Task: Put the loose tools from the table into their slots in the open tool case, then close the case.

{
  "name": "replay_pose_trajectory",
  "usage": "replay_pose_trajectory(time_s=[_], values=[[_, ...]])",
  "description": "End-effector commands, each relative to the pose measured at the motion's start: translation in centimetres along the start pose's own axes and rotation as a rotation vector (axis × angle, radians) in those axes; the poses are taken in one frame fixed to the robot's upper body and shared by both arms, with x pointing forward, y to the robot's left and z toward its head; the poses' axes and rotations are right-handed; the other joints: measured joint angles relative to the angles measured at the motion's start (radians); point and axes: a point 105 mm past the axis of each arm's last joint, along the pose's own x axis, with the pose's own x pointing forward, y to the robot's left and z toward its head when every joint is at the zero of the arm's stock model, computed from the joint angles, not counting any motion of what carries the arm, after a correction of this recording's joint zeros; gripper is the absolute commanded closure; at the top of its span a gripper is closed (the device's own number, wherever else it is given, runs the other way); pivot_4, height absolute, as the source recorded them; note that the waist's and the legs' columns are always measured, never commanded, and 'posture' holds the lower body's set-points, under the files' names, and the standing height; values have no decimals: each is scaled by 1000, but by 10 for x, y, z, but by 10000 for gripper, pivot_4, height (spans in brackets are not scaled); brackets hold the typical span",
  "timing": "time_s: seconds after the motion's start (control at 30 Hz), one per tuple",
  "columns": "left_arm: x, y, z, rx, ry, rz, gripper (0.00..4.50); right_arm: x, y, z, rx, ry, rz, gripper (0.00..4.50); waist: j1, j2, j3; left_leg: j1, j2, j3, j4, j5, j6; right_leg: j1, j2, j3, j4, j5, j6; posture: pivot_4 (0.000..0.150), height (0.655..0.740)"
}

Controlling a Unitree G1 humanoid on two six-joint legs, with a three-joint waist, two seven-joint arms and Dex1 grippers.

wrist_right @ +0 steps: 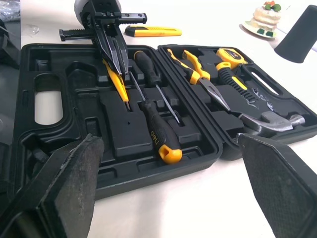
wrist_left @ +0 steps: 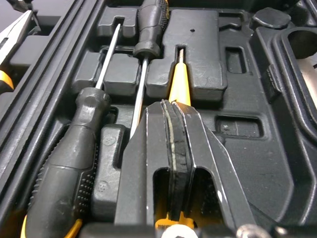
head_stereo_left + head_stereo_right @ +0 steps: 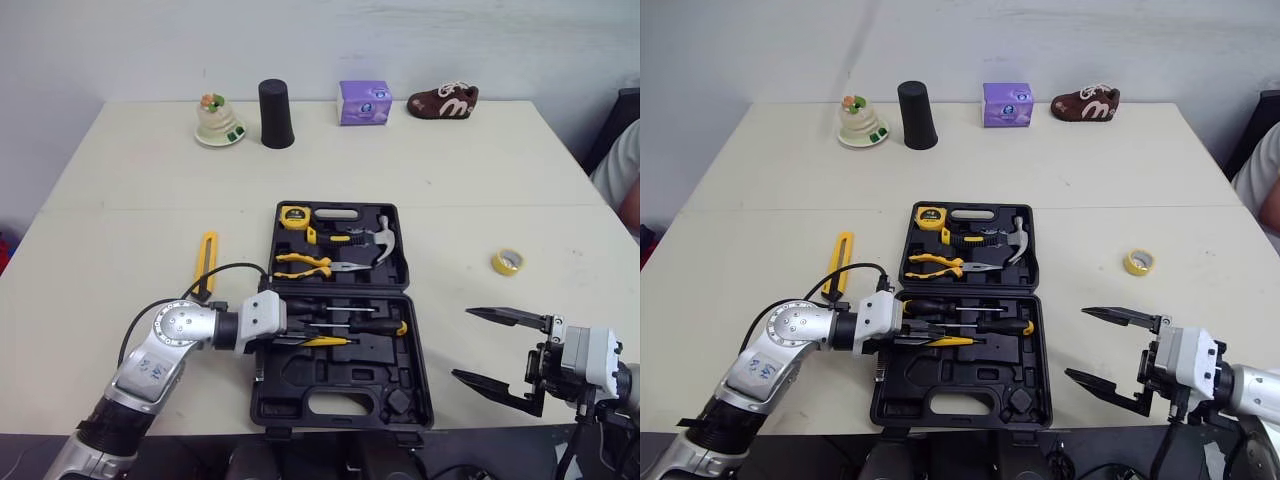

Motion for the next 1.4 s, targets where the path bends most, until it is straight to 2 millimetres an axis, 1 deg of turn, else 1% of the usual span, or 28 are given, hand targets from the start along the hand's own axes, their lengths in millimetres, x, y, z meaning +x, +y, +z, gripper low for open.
replay_pose_trajectory(time_s=[0.03,0.1,0.23,0.3,0.33,0.4,0.43,0.57,0.6,0.67,0.7,0.77,0.8,0.83,0.87,0.93,1.0,1.07,1.1,1.13,1.17,1.23,1.27,1.3,1.33,1.37,1.4], values=[[4,-19,-19,-54,81,-72,44446,-4,-4,3,-34,-2,-18,0,-1,1,-1,0,0,0,0,0,0,0,0,0,0,0,0,1500,7400],[5,-23,-26,-42,119,-77,44446,-4,-5,1,-31,0,-29,0,-2,2,-2,0,0,0,-1,0,0,0,0,0,0,0,0,1500,7400],[8,-16,-32,-47,131,-8,44446,-6,-5,-4,-17,4,-61,0,0,5,-4,1,0,0,-2,0,0,0,0,0,0,0,0,1500,7400],[8,-18,-38,-63,141,-8,44446,-9,-8,-9,-12,15,-86,0,0,5,-4,3,0,0,-2,-1,2,3,-1,0,0,0,0,1500,7400],[8,-19,-40,-76,139,-13,44446,-11,-9,-10,-8,18,-95,0,0,5,-4,6,0,0,-2,-2,5,5,-1,0,0,0,0,1500,7400],[7,-21,-43,-93,142,-22,44446,-12,-11,-12,-5,22,-100,0,-1,5,-5,17,0,0,-5,-3,7,16,-2,0,-4,-1,-1,1500,7400],[6,-23,-44,-103,152,-31,44446,-13,-12,-13,-6,26,-101,0,-1,6,-5,19,1,-2,-6,-4,7,17,-2,0,-6,-1,-2,1500,7400],[-2,-26,-53,-180,210,-65,44446,-16,-15,-16,-9,35,-101,0,-8,8,-12,18,1,-3,-7,-3,8,18,-2,2,-6,-1,-2,1500,7400],[-3,-25,-54,-177,215,-70,44446,-16,-15,-16,-9,37,-102,0,-9,8,-13,18,1,-4,-8,-3,8,18,-1,2,-6,-1,-3,1500,7400],[-4,-17,-51,-161,203,-36,44446,-16,-17,-16,-13,39,-106,0,-13,9,-16,18,1,-4,-9,-4,7,19,0,2,-6,-2,-3,1500,7400],[-3,-14,-47,-156,173,-24,44446,-16,-18,-16,-14,40,-110,0,-14,10,-16,18,1,-5,-9,-4,7,19,0,2,-6,-2,-3,1500,7400],[-2,-3,-20,-132,5,13,44446,-19,-21,-16,-21,48,-120,0,-18,11,-17,18,1,-6,-9,-4,7,19,1,2,-6,-2,-4,1500,7400],[-4,0,-5,-98,-80,15,44446,-22,-23,-16,-22,55,-130,0,-19,11,-16,17,0,-6,-9,-4,7,18,0,2,-6,-2,-4,1500,7400],[-8,3,3,-69,-129,31,44446,-26,-25,-15,-29,62,-142,0,-19,10,-15,18,0,-7,-8,-4,7,17,0,2,-5,-2,-4,1500,7400],[-17,2,15,-41,-198,16,44446,-34,-28,-16,-33,75,-162,0,-20,9,-14,16,0,-8,-7,-4,7,15,1,2,-5,-2,-3,1500,7400],[-36,3,23,-36,-255,41,44446,-49,-31,-17,-45,107,-199,0,-21,8,-13,15,0,-8,-8,-4,6,14,1,2,-5,-2,-3,1500,7400],[-65,12,23,-54,-249,146,44446,-72,-33,-21,-47,154,-253,0,-22,7,-12,15,0,-9,-8,-6,5,14,1,1,-5,-2,-3,1500,7400],[-83,15,22,-59,-231,226,44446,-86,-33,-24,-44,180,-283,0,-22,7,-12,15,1,-10,-9,-7,5,14,1,0,-6,-3,-5,1500,7400],[-102,21,15,-76,-202,325,38566,-98,-37,-27,-44,198,-330,0,-22,7,-12,15,1,-10,-10,-8,4,14,1,0,-7,-4,-5,1500,7400],[-120,25,8,-92,-171,418,36481,-110,-41,-30,-36,214,-376,0,-25,7,-12,15,1,-10,-11,-9,4,14,1,0,-8,-4,-5,1500,7400],[-132,27,4,-102,-149,479,32222,-118,-43,-32,-31,224,-407,0,-26,7,-11,15,1,-9,-11,-10,5,14,1,0,-9,-4,-5,1500,7400],[-165,32,-10,-123,-114,652,22859,-132,-51,-38,-35,246,-475,0,-28,7,-11,15,1,-9,-12,-11,5,14,1,-1,-11,-5,-5,1500,7400],[-187,35,-20,-139,-103,780,18925,-140,-55,-43,-41,263,-515,0,-29,7,-11,15,1,-8,-12,-11,6,14,0,-1,-12,-4,-5,1500,7400],[-202,35,-27,-149,-96,867,14115,-145,-57,-47,-46,274,-541,0,-29,6,-10,16,1,-7,-12,-12,7,14,-1,-1,-13,-4,-4,1500,7400],[-220,33,-39,-175,-69,956,10035,-152,-60,-51,-46,282,-583,0,-29,5,-10,16,1,-6,-11,-12,7,15,-1,-1,-14,-4,-4,1500,7400],[-232,31,-46,-191,-51,1008,5741,-156,-62,-53,-48,286,-610,0,-29,5,-9,16,1,-6,-11,-12,7,15,-1,-1,-14,-4,-4,1500,7400],[-248,27,-55,-212,-28,1078,1518,-162,-64,-56,-45,291,-648,0,-29,4,-9,16,1,-6,-11,-12,7,15,-1,-1,-14,-4,-4,1500,7400]])
